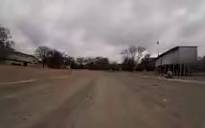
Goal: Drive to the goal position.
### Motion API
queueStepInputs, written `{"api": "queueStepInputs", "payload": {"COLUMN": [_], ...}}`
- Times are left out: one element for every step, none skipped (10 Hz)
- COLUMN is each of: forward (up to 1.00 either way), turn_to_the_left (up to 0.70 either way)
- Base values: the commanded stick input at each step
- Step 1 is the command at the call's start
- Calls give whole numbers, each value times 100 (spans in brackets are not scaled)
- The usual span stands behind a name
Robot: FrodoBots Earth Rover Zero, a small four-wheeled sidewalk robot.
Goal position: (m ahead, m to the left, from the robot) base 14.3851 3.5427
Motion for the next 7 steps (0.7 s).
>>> {"api": "queueStepInputs", "payload": {"forward": [70,70,70,70,70,70,70], "turn_to_the_left": [-1,-1,-1,-1,-1,-1,-1]}}
